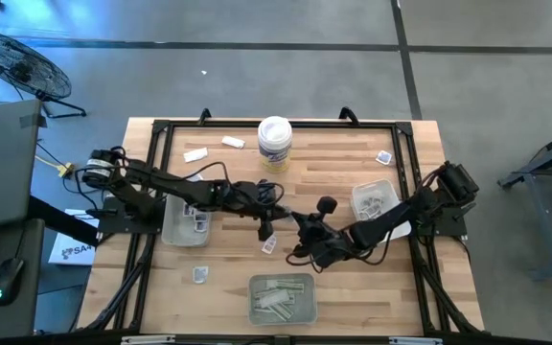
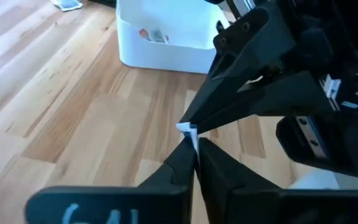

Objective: Pick & Place First Aid Supplies
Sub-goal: Put the blue alcohol pad into the top gray bin

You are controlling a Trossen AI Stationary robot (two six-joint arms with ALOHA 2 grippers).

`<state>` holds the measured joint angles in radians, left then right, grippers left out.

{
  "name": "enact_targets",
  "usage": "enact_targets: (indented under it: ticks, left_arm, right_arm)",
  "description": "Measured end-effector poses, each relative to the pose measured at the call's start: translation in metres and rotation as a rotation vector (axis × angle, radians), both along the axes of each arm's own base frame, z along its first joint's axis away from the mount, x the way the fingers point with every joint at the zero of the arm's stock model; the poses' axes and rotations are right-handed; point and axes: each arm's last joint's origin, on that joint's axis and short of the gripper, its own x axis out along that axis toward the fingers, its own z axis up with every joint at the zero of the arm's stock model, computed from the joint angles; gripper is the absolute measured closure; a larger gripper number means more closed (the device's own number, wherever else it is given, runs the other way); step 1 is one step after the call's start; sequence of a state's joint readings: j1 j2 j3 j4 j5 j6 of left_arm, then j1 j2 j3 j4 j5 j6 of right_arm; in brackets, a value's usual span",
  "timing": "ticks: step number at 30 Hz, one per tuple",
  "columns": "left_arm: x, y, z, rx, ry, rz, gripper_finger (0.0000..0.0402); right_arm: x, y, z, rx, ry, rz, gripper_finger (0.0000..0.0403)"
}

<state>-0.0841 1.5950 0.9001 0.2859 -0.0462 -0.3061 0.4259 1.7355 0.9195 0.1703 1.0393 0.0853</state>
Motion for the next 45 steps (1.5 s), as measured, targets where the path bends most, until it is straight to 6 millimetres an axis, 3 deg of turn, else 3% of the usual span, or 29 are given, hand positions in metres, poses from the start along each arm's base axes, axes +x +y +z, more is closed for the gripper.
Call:
enact_targets:
  ticks: [9, 18, 22, 27, 35, 40, 45]
  left_arm:
    - [0.0, 0.001, -0.005, 0.079, 0.032, 0.009, 0.0398]
    - [-0.016, 0.003, 0.004, 0.183, 0.117, 0.046, 0.04]
    - [-0.04, -0.003, 0.024, 0.243, 0.174, 0.056, 0.0401]
    - [-0.083, -0.011, 0.047, 0.279, 0.282, 0.064, 0.0401]
    - [-0.15, -0.021, 0.057, 0.241, 0.506, 0.083, 0.0401]
    - [-0.175, -0.027, 0.059, 0.204, 0.581, 0.068, 0.0401]
    - [-0.193, -0.024, 0.048, 0.177, 0.787, 0.224, 0.0402]
  right_arm:
    - [0.003, 0.002, 0.005, 0.043, -0.056, 0.017, 0.0382]
    - [0.004, 0.01, 0.01, 0.1, -0.124, 0.069, 0.0272]
    - [0.002, 0.014, 0.011, 0.094, -0.139, 0.055, 0.0232]
    - [0.004, 0.01, 0.011, 0.125, -0.154, 0.043, 0.0213]
    - [0.013, -0.009, 0.008, 0.244, -0.147, 0.076, 0.0219]
    - [0.018, -0.021, 0.006, 0.29, -0.14, 0.082, 0.0219]
    - [0.019, -0.025, 0.006, 0.295, -0.141, 0.078, 0.0219]
